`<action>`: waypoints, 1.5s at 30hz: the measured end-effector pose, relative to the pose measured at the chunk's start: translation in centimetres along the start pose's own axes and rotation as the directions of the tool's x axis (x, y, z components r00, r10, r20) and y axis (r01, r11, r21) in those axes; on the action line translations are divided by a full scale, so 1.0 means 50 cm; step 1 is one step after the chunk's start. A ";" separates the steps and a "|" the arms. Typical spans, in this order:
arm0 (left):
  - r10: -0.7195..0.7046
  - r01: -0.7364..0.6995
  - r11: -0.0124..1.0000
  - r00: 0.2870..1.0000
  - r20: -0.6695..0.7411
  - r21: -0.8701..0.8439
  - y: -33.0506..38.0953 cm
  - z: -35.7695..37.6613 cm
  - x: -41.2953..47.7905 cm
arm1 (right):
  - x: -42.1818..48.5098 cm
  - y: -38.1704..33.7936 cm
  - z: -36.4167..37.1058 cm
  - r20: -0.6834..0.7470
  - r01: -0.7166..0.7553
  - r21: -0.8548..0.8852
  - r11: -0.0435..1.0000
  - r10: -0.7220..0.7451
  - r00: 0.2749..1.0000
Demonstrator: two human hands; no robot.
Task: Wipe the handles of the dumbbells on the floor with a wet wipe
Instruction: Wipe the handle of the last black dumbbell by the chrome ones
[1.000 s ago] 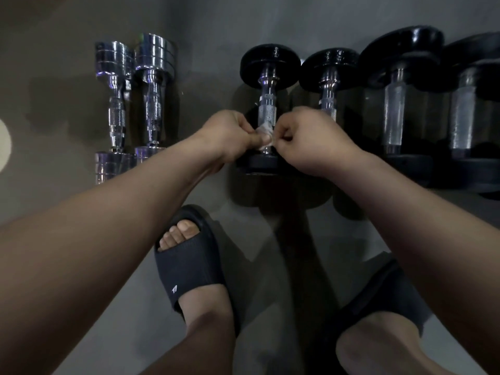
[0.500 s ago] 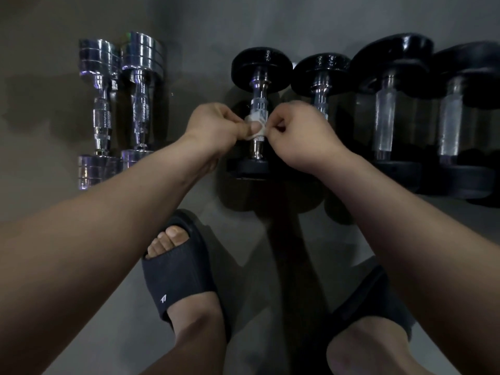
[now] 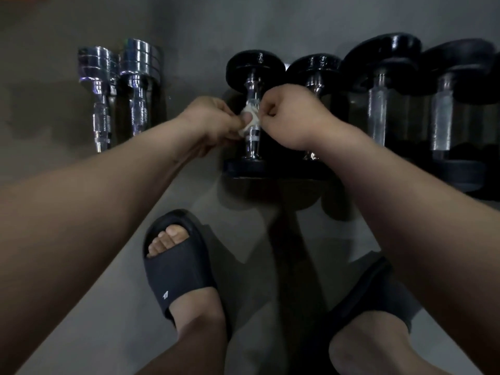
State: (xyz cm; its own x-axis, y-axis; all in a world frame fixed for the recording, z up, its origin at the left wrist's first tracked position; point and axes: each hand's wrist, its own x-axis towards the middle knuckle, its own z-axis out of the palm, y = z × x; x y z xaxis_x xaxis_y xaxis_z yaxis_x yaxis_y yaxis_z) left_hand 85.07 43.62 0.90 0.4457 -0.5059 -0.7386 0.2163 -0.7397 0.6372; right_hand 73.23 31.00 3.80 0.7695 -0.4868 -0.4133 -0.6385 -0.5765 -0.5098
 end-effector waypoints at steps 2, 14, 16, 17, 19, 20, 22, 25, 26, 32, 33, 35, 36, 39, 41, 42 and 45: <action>-0.014 0.009 0.993 0.999 0.041 0.117 -0.007 0.001 -0.022 | -0.018 -0.001 0.001 0.076 0.015 -0.041 0.999 -0.012 0.997; 0.186 -0.177 0.979 0.979 -0.081 0.104 -0.035 0.020 -0.086 | -0.084 0.025 0.020 -0.053 -0.136 -0.001 0.991 0.136 0.989; 0.241 -0.226 0.966 0.964 -0.115 0.123 -0.041 0.028 -0.093 | -0.094 0.021 0.017 -0.136 -0.124 0.143 0.982 0.143 0.980; 0.256 -0.240 0.963 0.957 -0.136 0.123 -0.041 0.034 -0.095 | -0.096 0.015 0.017 -0.151 -0.111 0.197 0.974 0.142 0.978; 0.288 -0.271 0.955 0.943 -0.168 0.120 -0.036 0.043 -0.100 | -0.096 0.002 0.020 -0.122 -0.111 0.228 0.967 0.141 0.982; 0.300 -0.285 0.953 0.938 -0.174 0.107 -0.034 0.045 -0.098 | -0.095 -0.004 0.023 -0.099 -0.122 0.210 0.970 0.146 0.984; 0.321 -0.304 0.945 0.933 -0.164 0.122 -0.037 0.038 -0.096 | -0.087 -0.014 0.027 -0.077 -0.154 0.169 0.974 0.169 0.983; 0.297 -0.264 0.936 0.947 -0.120 0.232 -0.037 0.004 -0.104 | -0.073 -0.023 0.033 -0.045 -0.200 0.155 0.967 0.209 0.977; 0.269 -0.241 0.935 0.960 -0.080 0.262 -0.036 -0.010 -0.110 | -0.070 -0.027 0.034 -0.035 -0.214 0.147 0.966 0.221 0.975; 0.185 -0.220 0.873 0.975 0.122 0.434 -0.009 -0.036 -0.153 | -0.046 -0.035 0.051 -0.087 -0.263 0.323 0.909 0.305 0.948; 0.190 -0.225 0.862 0.974 0.121 0.455 -0.009 -0.036 -0.155 | -0.042 -0.034 0.056 -0.095 -0.275 0.378 0.884 0.332 0.938; 0.206 -0.232 0.846 0.973 0.107 0.479 -0.016 -0.034 -0.155 | -0.033 -0.035 0.066 -0.112 -0.281 0.474 0.834 0.374 0.921; 0.218 -0.238 0.845 0.971 0.098 0.478 -0.020 -0.033 -0.156 | -0.029 -0.034 0.071 -0.123 -0.275 0.521 0.808 0.390 0.912; 0.233 -0.237 0.852 0.970 0.068 0.467 -0.029 -0.026 -0.156 | -0.004 -0.028 0.089 -0.196 -0.229 0.636 0.737 0.442 0.876; 0.234 -0.235 0.848 0.970 0.062 0.475 -0.030 -0.022 -0.153 | 0.017 -0.031 0.091 -0.237 -0.198 0.694 0.693 0.479 0.845; 0.239 -0.240 0.842 0.969 0.064 0.483 -0.030 -0.020 -0.152 | 0.028 -0.032 0.088 -0.253 -0.186 0.719 0.669 0.502 0.827; 0.264 -0.260 0.821 0.962 0.066 0.509 -0.029 -0.016 -0.146 | 0.045 -0.037 0.085 -0.283 -0.175 0.736 0.654 0.532 0.798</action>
State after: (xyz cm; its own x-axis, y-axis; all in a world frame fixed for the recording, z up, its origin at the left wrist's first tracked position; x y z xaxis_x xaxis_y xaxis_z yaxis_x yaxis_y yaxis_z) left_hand 82.18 48.72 5.55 0.4285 -0.7112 -0.5573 -0.3804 -0.7015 0.6026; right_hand 76.19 33.75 0.58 0.2721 -0.8806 -0.3879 -0.5447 0.1913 -0.8165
